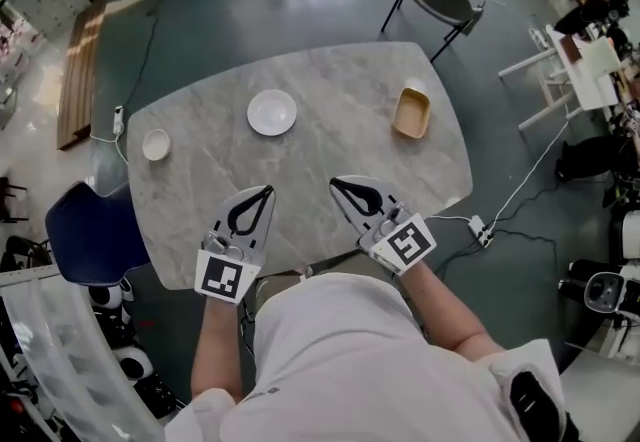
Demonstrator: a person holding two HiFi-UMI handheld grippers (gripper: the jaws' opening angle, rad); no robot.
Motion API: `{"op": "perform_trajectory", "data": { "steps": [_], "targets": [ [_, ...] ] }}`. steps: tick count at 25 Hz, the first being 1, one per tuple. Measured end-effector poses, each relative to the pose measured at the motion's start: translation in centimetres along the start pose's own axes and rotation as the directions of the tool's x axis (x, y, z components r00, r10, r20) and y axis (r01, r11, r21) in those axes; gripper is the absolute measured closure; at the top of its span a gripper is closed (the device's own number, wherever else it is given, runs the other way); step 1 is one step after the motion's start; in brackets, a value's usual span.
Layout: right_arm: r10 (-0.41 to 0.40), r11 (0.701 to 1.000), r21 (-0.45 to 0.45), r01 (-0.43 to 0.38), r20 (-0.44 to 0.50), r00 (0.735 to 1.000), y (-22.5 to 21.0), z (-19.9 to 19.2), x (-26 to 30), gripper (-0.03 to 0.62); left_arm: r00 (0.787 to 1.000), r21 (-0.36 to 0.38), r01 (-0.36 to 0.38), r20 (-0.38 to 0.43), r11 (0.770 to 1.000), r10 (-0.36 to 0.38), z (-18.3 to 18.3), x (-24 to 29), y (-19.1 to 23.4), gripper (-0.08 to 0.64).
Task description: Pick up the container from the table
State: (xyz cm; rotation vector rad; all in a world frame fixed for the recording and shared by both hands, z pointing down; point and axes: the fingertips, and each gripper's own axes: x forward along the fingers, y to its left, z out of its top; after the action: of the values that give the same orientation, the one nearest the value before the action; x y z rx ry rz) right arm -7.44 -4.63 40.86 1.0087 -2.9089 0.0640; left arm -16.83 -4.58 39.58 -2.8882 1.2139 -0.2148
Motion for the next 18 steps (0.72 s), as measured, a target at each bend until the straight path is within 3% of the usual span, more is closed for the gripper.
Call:
{"op": "perform_trajectory", "data": {
  "steps": [5, 11, 18],
  "targets": [
    [-0.069, 0.997, -0.017, 0.069, -0.049, 0.996, -1.2, -1.5, 0.9, 0.583, 0.998, -0.015, 0.06, -0.02, 0.998, -0.06, -1.4, 0.8, 1.9, 0.558],
    [-0.155, 0.988, -0.016, 0.155, -0.115, 0.981, -4.2, -3.3, -1.8, 0.583, 0.991, -0.018, 0.121, -0.056, 0.992, -0.122, -2.0, 2.7, 0.9, 0.558],
    [-0.215, 0.976, 0.003, 0.219, -0.192, 0.958, -9.7, -6.1, -6.6, 0.583, 0.986, -0.034, 0.113, -0.117, 0.993, -0.116, -2.8, 6.1, -1.6, 0.558]
  ]
}}
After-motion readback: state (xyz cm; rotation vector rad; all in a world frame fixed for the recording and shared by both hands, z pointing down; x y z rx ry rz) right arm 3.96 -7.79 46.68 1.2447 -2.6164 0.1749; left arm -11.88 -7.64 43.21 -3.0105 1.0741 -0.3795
